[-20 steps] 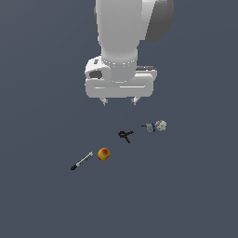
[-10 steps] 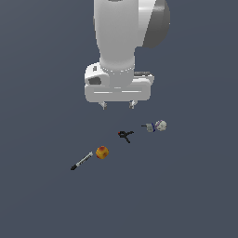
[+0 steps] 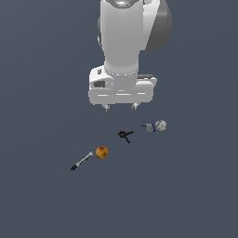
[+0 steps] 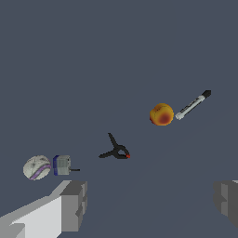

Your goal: Pick up a designated object from a clutter of objects.

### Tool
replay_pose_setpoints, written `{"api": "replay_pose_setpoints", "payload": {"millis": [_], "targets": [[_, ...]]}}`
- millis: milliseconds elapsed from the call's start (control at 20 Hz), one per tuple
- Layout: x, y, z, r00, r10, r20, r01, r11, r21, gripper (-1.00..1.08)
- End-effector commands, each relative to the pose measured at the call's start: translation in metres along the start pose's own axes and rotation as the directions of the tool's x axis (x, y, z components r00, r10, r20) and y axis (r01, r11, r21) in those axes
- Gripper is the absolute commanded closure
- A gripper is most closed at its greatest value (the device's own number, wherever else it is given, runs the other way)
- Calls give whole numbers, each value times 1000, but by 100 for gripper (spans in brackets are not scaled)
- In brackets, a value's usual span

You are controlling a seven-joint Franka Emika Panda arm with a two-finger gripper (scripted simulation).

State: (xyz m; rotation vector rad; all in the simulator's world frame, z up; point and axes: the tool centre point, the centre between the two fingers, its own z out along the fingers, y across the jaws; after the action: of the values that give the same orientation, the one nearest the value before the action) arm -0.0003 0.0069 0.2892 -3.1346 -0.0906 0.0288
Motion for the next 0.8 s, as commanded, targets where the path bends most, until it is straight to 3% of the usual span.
{"api": "replay_pose_setpoints", "payload": {"millis": [0, 450, 750], "targets": [[1, -10, 9, 1000, -23, 1, 23, 1000, -5, -92], [-3, -75, 67, 984, -179, 1, 179, 983, -31, -92], [-22, -143, 124, 941, -339, 0, 339, 940, -40, -92]]}}
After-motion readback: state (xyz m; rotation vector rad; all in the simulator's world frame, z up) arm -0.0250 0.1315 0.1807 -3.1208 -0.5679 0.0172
